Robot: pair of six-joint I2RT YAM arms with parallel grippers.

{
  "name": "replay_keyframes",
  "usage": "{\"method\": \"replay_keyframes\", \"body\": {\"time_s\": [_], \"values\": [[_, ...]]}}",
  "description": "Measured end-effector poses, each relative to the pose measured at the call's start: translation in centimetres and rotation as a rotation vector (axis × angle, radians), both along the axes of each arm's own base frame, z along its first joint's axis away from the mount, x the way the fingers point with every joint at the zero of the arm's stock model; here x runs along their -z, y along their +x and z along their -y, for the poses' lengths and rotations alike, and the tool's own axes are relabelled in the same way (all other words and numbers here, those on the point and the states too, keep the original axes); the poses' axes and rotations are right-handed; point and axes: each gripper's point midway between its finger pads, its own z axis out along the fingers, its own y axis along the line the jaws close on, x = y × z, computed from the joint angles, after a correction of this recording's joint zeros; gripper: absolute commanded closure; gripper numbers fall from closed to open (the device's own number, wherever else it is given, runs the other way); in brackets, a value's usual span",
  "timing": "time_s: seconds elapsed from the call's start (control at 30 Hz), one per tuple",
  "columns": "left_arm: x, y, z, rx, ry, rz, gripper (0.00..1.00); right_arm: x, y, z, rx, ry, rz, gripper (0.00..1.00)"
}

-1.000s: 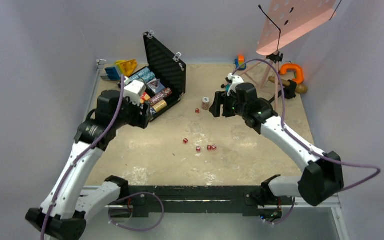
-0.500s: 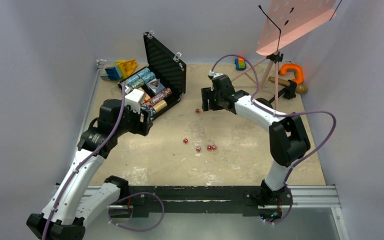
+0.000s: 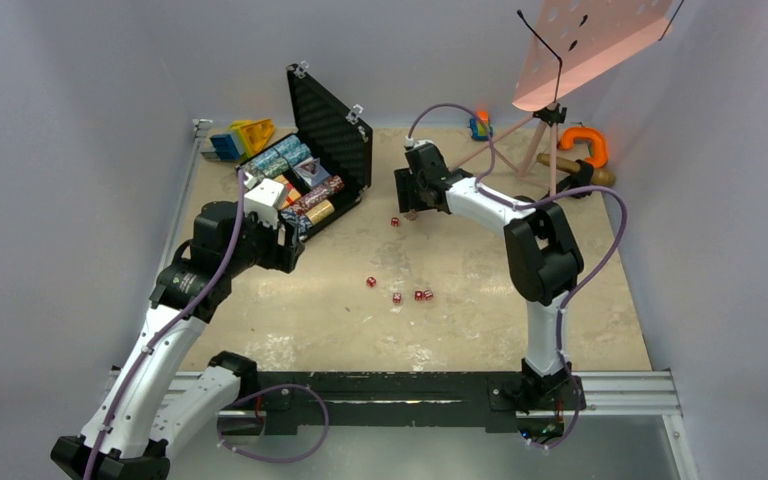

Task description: Pack up texas hold em set

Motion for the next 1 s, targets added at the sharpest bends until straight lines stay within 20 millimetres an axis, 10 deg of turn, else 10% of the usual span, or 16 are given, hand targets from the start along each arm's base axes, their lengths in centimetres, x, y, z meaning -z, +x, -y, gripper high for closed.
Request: {"method": "replay_keyframes", "body": {"time_s": [0.2, 0.47, 0.77, 1.0], "values": [[0.1, 0.0, 0.0, 0.000, 0.001, -0.003, 0.24, 0.7, 0.5, -0.3, -0.009, -0.007, -0.002, 0.50], [0.1, 0.1, 0.0, -0.001, 0.002, -0.004, 0.24, 0.8, 0.6, -0.4, -0.019, -0.015, 0.003, 1.00], [0.6, 0.4, -0.3, -0.031, 0.007, -0.023, 0.24, -0.7, -2.2, 0.5, -0.045, 0.010, -0.007, 1.00], [0.2, 0.0, 2.1, 0.071, -0.085, -0.037, 0.30, -8.6, -6.8, -1.3, -0.183, 0.240, 0.048, 1.00]]}}
